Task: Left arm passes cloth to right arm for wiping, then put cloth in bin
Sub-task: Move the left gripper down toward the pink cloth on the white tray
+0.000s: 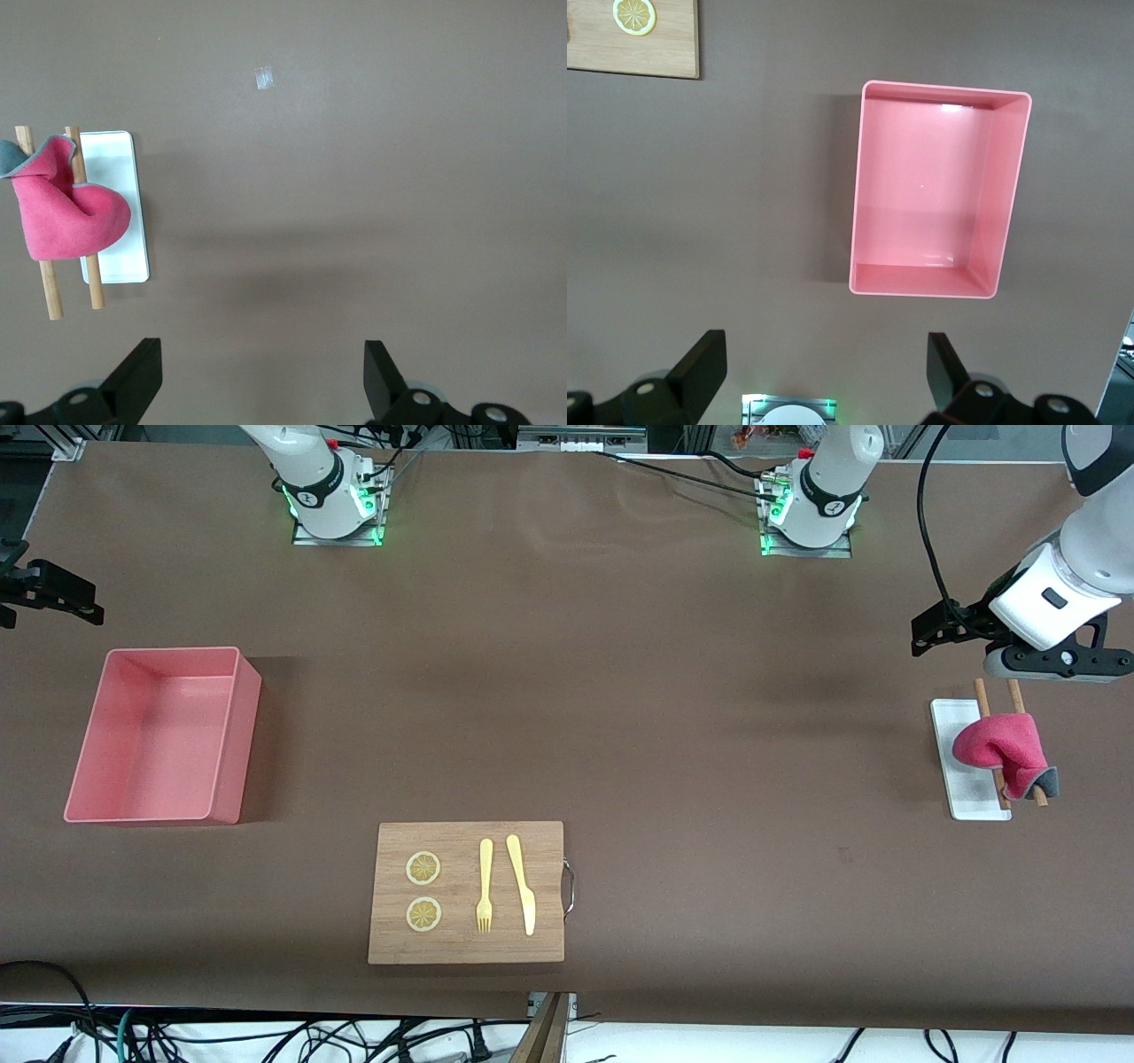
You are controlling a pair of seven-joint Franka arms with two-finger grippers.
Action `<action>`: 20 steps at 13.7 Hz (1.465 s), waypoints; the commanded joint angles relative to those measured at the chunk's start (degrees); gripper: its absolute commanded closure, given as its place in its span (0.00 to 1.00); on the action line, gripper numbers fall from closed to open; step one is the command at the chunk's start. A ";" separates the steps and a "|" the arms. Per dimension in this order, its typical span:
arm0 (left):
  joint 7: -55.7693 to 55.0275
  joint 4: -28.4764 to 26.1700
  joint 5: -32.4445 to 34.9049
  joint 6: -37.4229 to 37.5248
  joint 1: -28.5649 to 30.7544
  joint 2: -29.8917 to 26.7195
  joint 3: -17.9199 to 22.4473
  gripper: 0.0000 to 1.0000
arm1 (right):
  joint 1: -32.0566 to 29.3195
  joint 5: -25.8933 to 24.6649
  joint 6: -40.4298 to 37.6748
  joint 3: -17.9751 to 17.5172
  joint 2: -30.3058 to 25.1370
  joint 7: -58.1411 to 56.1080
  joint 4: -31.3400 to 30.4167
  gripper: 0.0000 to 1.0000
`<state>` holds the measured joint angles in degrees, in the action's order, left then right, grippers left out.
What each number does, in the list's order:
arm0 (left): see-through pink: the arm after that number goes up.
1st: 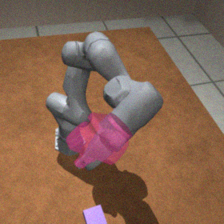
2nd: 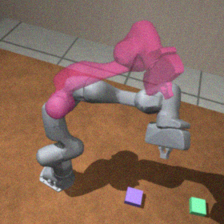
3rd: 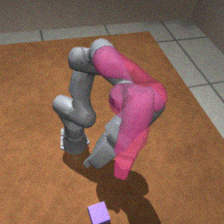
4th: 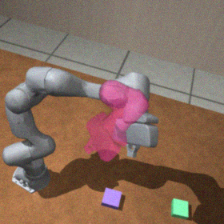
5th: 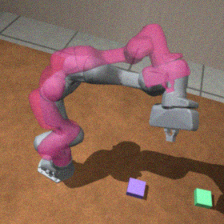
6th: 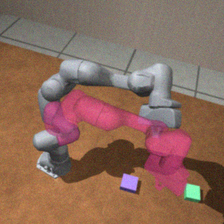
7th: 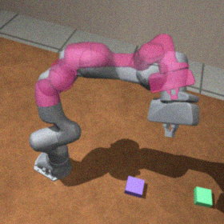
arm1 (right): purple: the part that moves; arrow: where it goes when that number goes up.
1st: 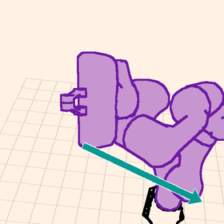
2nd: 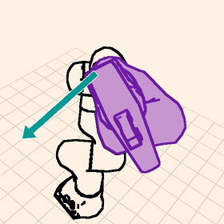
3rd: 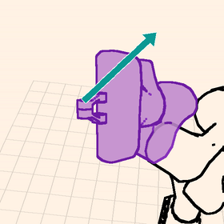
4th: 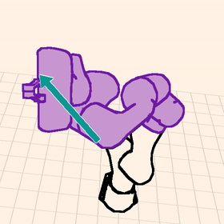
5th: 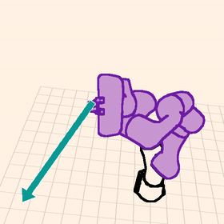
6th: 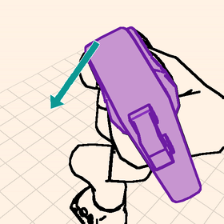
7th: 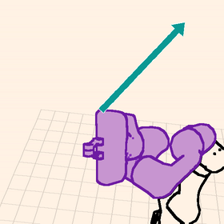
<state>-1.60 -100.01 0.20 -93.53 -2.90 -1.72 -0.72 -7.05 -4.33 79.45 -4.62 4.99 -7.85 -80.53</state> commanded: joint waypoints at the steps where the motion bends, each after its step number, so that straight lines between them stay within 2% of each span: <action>1: -0.51 2.01 0.24 0.98 -0.01 2.16 0.28 0.00 | -0.50 0.20 0.27 -0.21 0.02 0.20 0.20 0.00; 13: 3.16 4.03 0.76 5.11 1.23 3.74 0.37 0.00 | -0.50 0.29 0.18 -0.30 0.19 0.20 0.28 0.00; 15: 7.98 8.58 1.46 6.15 1.40 6.89 0.72 0.00 | -0.50 0.29 0.18 -0.21 0.19 0.20 0.28 0.00; 17: 15.18 14.38 7.32 8.62 1.23 10.85 0.72 0.00 | -0.50 0.29 0.27 -0.21 0.28 0.20 0.28 0.00; 20: 27.31 16.60 12.44 8.19 1.49 14.89 0.98 0.00 | -0.50 0.29 0.27 -0.21 0.19 0.20 0.28 0.00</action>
<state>18.24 -87.97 9.78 -87.18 -1.66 8.54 0.01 -7.10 -4.33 79.50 -4.62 5.23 -7.85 -80.53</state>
